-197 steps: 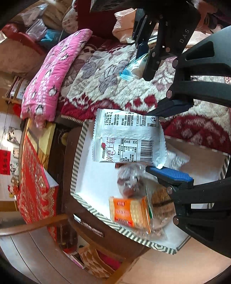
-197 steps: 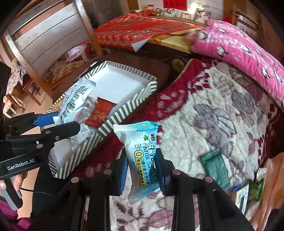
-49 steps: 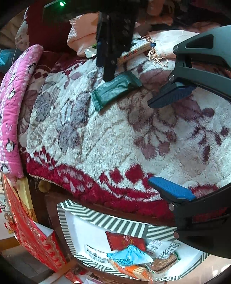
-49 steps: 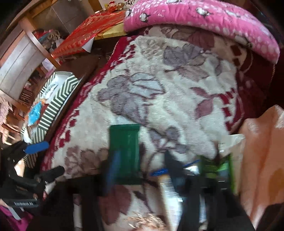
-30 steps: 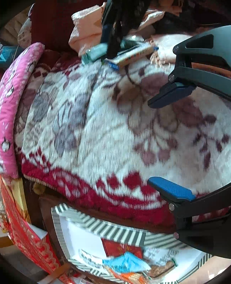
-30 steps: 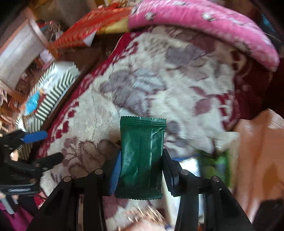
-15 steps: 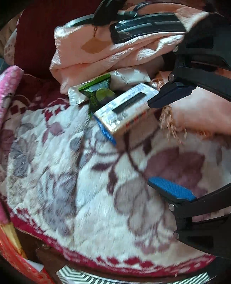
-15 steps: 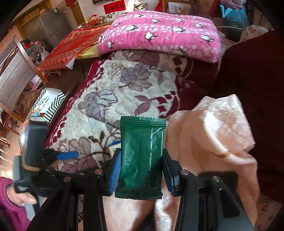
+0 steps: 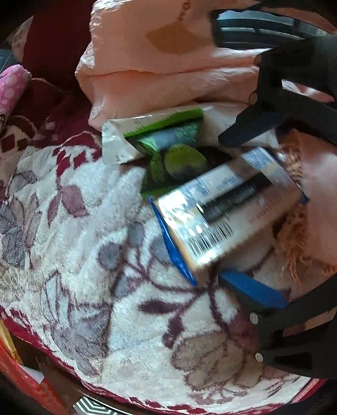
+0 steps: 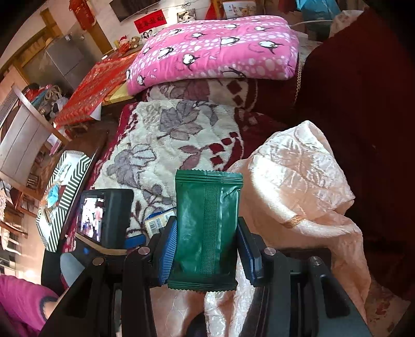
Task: Organize snacks
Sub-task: 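Grasp the long rice-cracker roll with the left gripper while the right holds the green packet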
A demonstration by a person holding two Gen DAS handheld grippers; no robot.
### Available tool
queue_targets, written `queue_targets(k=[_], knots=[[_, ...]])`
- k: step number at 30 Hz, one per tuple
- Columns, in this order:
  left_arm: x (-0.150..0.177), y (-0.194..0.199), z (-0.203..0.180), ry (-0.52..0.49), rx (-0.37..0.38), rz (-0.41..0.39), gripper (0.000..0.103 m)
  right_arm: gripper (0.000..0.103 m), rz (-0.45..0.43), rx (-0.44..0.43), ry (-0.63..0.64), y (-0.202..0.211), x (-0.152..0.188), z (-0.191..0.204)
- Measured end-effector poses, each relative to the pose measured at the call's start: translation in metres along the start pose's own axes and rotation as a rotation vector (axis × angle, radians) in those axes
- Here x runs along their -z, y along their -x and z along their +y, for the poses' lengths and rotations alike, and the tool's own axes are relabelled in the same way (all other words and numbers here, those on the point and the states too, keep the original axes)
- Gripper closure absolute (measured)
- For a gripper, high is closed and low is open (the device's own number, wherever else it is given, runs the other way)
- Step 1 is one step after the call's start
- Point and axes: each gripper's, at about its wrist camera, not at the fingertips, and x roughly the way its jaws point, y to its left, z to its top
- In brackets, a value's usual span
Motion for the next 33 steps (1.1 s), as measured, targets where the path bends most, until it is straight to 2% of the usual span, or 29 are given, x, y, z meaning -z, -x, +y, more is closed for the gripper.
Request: queue_targets(k=[3, 6, 8, 10, 15, 18, 21, 25, 33], knots=[[0.000, -0.010, -0.011, -0.029, -0.058, 0.016, 0.002, 0.056, -0.005, -0.013, 0.001, 0.001, -0.001, 0.001], [0.003, -0.014, -0.013, -0.074, -0.063, 0.018, 0.002, 0.056, -0.013, -0.024, -0.001, 0.003, -0.001, 0.001], [0.005, -0.009, -0.010, -0.070, -0.045, 0.006, 0.012, 0.056, -0.016, -0.026, -0.001, 0.004, -0.001, 0.002], [0.006, -0.001, 0.003, -0.056, -0.014, -0.001, 0.035, 0.056, -0.017, -0.031, -0.005, 0.004, -0.001, 0.001], [0.008, 0.008, 0.035, -0.074, 0.122, 0.050, 0.056, 0.056, -0.010, -0.043, 0.013, 0.000, 0.001, 0.011], [0.017, 0.016, 0.053, -0.126, 0.141, 0.053, 0.083, 0.056, -0.014, -0.047, 0.032, -0.002, 0.003, 0.022], [0.020, 0.023, 0.074, -0.177, 0.151, 0.033, 0.083, 0.056, -0.008, -0.050, 0.060, -0.008, 0.007, 0.038], [0.021, 0.034, 0.105, -0.169, 0.166, -0.002, 0.084, 0.056, 0.018, -0.049, 0.082, -0.021, 0.012, 0.056], [0.034, 0.068, 0.162, -0.169, 0.103, -0.071, 0.085, 0.056, 0.064, -0.058, 0.159, -0.042, 0.022, 0.100]])
